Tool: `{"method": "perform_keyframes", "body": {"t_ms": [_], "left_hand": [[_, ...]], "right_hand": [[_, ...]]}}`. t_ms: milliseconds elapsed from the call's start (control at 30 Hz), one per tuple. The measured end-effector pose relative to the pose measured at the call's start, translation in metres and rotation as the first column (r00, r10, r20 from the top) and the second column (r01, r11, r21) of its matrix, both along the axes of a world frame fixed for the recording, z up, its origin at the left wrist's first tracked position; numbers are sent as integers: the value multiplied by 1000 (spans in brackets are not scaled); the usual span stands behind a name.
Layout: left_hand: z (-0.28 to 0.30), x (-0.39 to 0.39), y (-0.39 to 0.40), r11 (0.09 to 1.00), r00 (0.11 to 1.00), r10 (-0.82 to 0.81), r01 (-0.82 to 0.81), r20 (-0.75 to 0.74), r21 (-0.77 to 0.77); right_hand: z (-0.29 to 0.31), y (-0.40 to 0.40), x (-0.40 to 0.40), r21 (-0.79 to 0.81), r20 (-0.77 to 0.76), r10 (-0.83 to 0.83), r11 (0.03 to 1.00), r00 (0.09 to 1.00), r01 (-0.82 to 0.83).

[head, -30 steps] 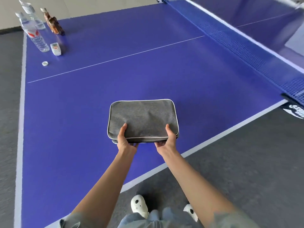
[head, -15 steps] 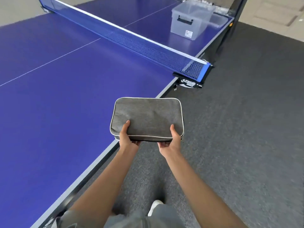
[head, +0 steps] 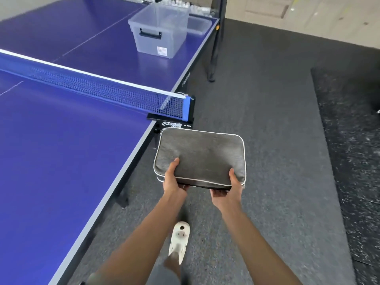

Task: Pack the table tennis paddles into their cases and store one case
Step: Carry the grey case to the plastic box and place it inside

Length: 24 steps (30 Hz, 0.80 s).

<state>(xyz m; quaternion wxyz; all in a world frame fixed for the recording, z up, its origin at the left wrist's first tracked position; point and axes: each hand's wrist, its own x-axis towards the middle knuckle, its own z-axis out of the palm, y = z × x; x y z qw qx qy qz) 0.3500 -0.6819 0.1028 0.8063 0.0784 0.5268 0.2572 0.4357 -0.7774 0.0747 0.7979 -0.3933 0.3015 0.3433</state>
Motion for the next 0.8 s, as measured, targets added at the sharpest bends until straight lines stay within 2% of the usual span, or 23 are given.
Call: {"method": "perform_keyframes", "body": {"t_ms": [200,400,633,800], "left_hand": [[-2,123,34,981,979,-194,194,70,4],[-10,215,68,964,963,-263,265,52,-26],[-35,334,127,988,989,-142,145,50,-59],[-23,427,168,999,999,19,-18,39,-27]], "right_hand": [[6,21,107,-36,29,-195,980,980,196],[6,52,196,-45,10,-261,964,965,261],[-15,118,325,-16,-17,-127,992,992,127],[-15,170,433,31,38,70,997,997,-71]]}}
